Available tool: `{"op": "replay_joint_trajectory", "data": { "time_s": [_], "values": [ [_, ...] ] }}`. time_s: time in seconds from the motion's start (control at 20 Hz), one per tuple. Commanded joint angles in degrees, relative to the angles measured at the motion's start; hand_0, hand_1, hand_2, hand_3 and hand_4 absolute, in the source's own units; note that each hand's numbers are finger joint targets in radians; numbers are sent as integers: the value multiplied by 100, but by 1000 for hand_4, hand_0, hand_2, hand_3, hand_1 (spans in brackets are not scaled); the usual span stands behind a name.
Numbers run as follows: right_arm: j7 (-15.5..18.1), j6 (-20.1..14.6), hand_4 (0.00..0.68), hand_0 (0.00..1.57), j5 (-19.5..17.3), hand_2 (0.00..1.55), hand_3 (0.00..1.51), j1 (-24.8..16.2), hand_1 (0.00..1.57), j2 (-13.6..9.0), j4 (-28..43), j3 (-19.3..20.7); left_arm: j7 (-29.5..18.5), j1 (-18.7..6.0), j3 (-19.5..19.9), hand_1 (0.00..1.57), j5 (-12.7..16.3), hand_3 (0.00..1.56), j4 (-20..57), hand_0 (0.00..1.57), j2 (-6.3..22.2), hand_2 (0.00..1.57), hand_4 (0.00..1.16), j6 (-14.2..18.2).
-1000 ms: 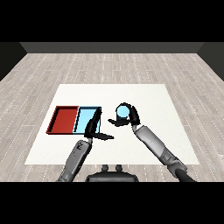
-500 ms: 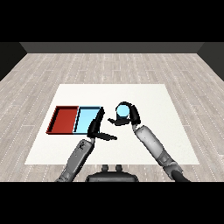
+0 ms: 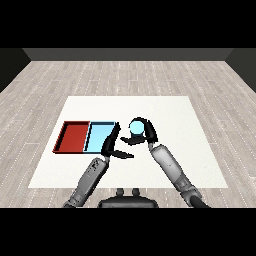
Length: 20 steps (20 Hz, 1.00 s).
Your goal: Pick the blue can and put it in the blue box
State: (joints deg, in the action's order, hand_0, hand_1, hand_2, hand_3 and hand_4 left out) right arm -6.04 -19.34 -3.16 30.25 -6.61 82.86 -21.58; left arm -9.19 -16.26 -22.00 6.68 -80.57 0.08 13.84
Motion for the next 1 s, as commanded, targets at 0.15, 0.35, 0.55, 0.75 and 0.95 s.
{"op": "replay_joint_trajectory", "data": {
  "time_s": [0.15, 0.35, 0.55, 0.75, 0.95],
  "values": [
    [-333, 16, 586, 1485, -717, 1455, 1390, -118, 1485, 504, 260, -179, -300, -356, -210, 0, 303, 0, 825, 0, -8, 0, 0, 285],
    [-360, 483, 587, 1469, -636, 1450, 1387, -287, 1469, 350, 590, 234, -303, -654, -213, 0, 404, 0, 1181, 0, -8, 0, 0, 296],
    [-321, 298, 570, 1493, -881, 1456, 1384, -200, 1493, 650, 398, 31, -202, -646, 230, 0, 174, 0, 1095, 0, -8, 0, 0, 29],
    [-559, 541, 564, 1489, -846, 1453, 1379, -160, 1489, 656, 589, 164, -356, -721, -484, 0, 519, 0, 1223, 0, -8, 0, 0, 751],
    [-428, 186, 544, 1501, -868, 1456, 1375, -62, 1501, 659, 251, -124, -637, -898, -386, 0, 789, 0, 1659, 0, -8, 0, 0, 459]
  ]
}}
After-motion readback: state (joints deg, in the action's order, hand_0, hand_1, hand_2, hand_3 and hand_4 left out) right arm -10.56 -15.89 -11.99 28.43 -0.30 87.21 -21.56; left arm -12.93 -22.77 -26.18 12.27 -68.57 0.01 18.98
